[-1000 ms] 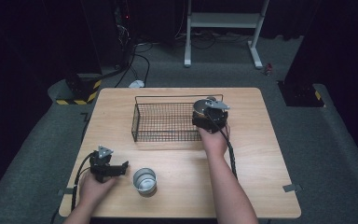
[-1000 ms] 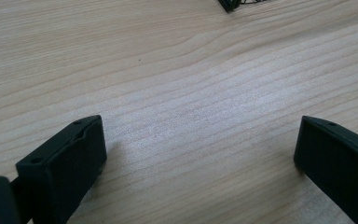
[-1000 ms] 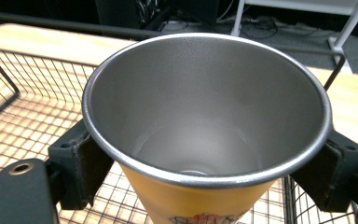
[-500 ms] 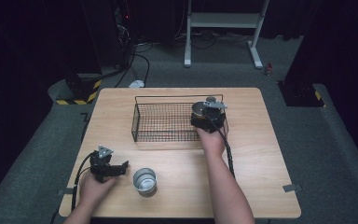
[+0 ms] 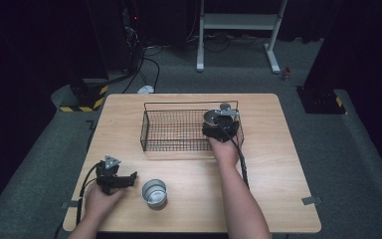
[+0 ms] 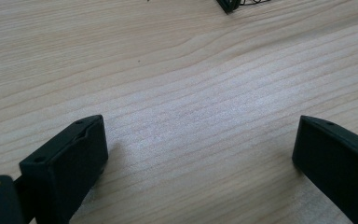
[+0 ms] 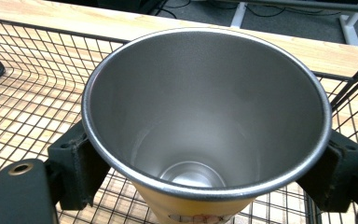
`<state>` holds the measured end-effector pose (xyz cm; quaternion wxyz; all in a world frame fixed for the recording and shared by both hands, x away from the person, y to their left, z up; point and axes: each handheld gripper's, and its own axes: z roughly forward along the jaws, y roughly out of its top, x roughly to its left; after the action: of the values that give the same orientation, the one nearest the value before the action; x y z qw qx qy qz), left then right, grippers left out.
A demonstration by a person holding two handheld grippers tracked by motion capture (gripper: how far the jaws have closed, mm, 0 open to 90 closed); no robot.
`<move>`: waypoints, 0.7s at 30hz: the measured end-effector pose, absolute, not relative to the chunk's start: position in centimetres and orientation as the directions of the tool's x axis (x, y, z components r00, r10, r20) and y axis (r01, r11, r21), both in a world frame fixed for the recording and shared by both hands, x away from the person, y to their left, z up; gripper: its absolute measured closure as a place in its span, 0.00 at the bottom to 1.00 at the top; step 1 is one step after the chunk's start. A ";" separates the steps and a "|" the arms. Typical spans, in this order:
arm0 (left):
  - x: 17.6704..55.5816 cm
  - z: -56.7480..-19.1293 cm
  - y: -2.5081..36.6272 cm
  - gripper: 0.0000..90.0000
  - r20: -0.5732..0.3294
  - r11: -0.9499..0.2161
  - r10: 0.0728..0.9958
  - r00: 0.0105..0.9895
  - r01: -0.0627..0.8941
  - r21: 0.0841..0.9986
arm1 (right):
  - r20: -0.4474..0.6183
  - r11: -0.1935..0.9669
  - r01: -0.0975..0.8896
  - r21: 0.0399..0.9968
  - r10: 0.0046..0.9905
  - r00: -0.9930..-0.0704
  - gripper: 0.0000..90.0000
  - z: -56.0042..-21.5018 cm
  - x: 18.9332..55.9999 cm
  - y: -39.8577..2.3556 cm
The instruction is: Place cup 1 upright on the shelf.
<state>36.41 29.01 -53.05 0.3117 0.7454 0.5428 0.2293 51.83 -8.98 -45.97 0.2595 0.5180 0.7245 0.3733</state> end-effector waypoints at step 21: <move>36.4 -53.0 29.0 0.04 0.003 -0.217 0.952 0.306 0.666 0.714 | -0.011 0.214 0.565 0.797 0.940 -0.341 0.16 -46.2 51.6 -8.6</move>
<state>36.41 29.02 -53.05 0.3118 0.7455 0.5426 0.2292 51.60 -8.62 -46.20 0.2592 0.5122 0.7348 0.3614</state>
